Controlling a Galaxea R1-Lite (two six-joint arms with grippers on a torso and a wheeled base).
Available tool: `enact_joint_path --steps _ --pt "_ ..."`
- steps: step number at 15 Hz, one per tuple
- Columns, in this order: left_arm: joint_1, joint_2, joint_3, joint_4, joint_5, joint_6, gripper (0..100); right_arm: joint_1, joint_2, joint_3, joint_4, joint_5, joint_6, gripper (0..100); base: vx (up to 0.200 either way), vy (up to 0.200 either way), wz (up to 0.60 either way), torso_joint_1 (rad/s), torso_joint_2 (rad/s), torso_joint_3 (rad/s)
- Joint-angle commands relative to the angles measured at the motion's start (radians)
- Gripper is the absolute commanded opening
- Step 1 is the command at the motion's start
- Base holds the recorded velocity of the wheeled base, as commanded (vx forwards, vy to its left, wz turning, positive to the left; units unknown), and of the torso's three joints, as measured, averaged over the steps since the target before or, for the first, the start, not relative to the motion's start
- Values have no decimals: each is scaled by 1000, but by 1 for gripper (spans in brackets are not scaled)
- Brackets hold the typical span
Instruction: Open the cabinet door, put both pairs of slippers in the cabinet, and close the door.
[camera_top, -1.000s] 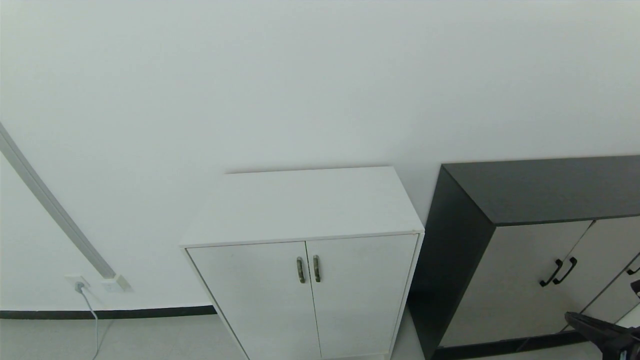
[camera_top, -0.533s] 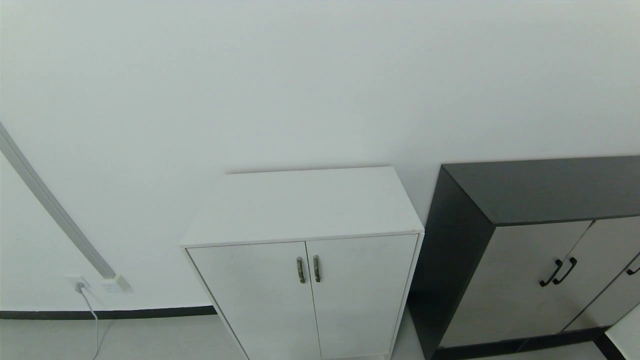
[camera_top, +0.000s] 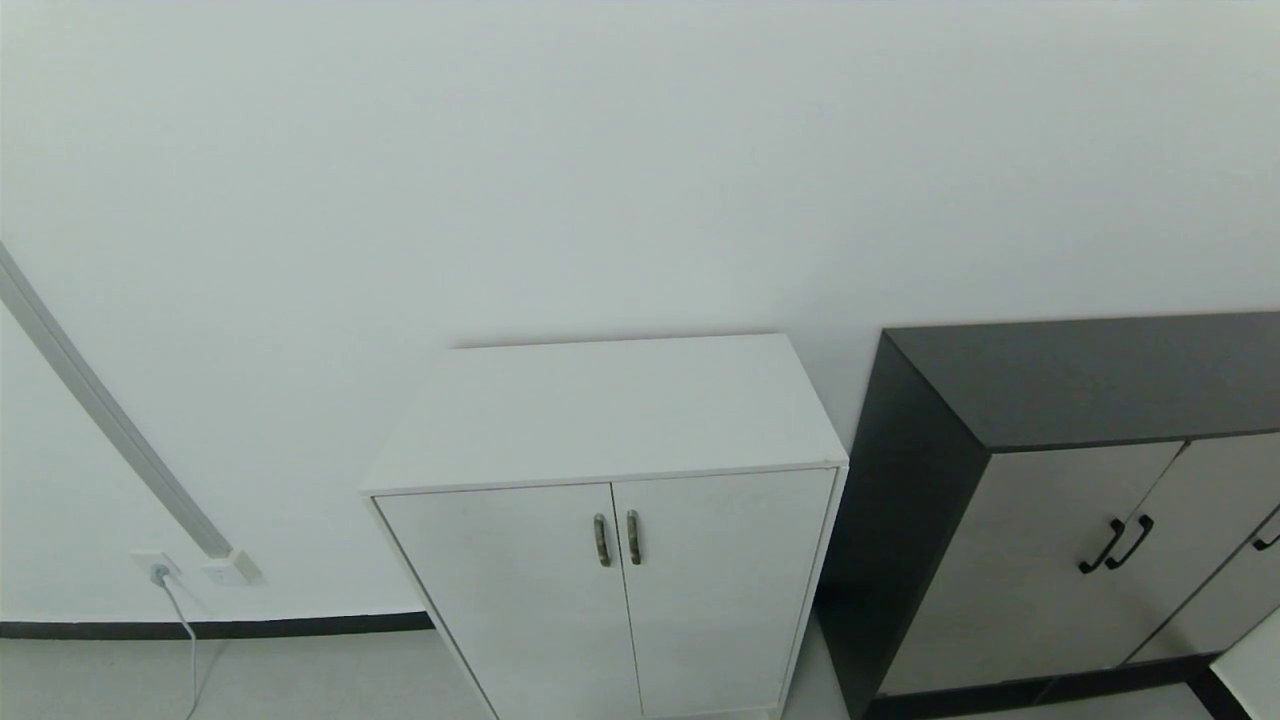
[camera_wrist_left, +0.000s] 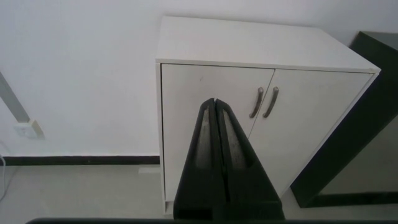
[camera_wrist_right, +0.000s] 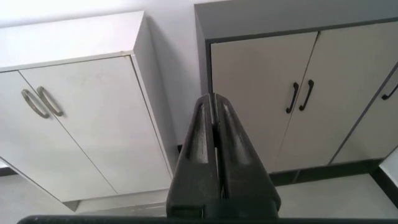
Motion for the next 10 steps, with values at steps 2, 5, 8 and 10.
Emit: enact_joint_path --steps 2,5,8,10 --pt "0 1 -1 -1 2 -1 0 -33 -37 -1 1 -53 32 0 0 0 0 0 0 0" --pt "0 1 1 -1 3 -3 0 -93 -172 0 27 -160 164 0 0 0 0 0 0 0" --pt "0 1 1 -1 3 -3 0 -124 -361 0 29 -171 182 0 0 0 0 0 0 0" --pt "0 1 1 -1 5 -4 0 -124 -462 0 29 -171 182 0 0 0 0 0 0 0"
